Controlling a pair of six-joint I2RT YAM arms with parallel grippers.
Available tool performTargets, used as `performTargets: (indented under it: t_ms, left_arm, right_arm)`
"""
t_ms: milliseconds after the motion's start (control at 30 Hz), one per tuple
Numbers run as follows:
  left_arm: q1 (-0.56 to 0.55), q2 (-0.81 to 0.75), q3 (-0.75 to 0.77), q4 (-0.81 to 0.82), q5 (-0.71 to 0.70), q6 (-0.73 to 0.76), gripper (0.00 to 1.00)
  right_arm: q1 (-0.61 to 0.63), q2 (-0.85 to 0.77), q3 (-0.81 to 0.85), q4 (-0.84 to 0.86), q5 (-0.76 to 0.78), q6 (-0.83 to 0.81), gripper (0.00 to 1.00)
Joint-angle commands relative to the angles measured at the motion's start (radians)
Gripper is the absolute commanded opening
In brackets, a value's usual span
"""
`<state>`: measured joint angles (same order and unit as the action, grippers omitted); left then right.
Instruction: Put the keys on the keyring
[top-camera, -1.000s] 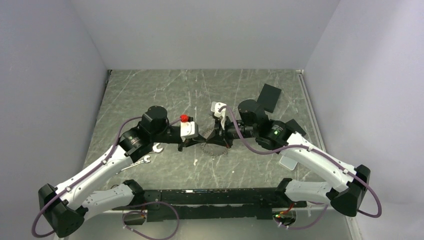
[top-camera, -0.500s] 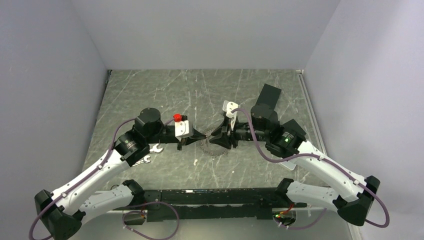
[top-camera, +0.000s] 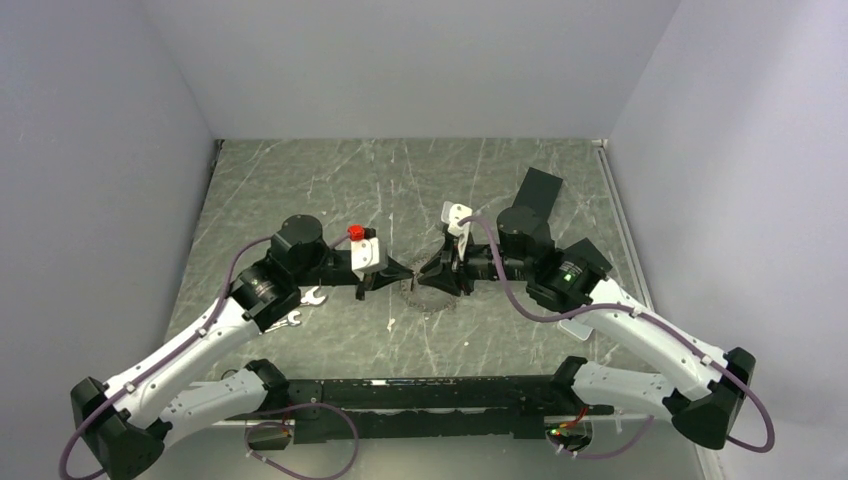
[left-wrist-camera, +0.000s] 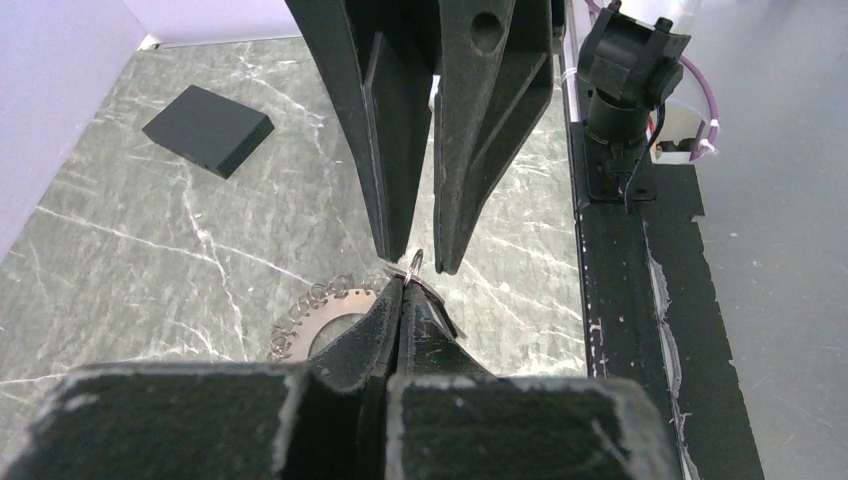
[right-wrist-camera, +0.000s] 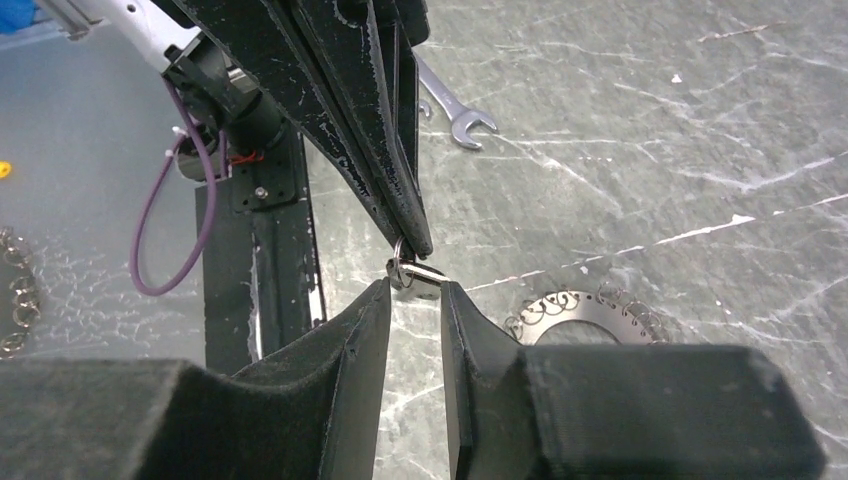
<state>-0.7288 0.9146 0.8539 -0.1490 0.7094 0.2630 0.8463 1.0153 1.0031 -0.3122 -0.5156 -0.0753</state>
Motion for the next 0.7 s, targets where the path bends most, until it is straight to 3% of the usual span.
performTargets:
  t_ms: [0, 333, 667]
  left_arm:
    - [0.001, 0.009, 0.021, 0.059, 0.017, -0.037, 0.0]
    - [0.001, 0.023, 0.022, 0.054, 0.033, -0.034, 0.0]
    - [0.001, 0.026, 0.02, 0.062, 0.049, -0.045, 0.0]
  right_arm:
    - [0.0, 0.007, 0.038, 0.052, -0.03, -0.027, 0.28]
    - [0.0, 0.007, 0.047, 0.061, -0.032, -0.037, 0.23]
    - [0.0, 0.023, 0.043, 0.069, -0.033, -0.038, 0.0]
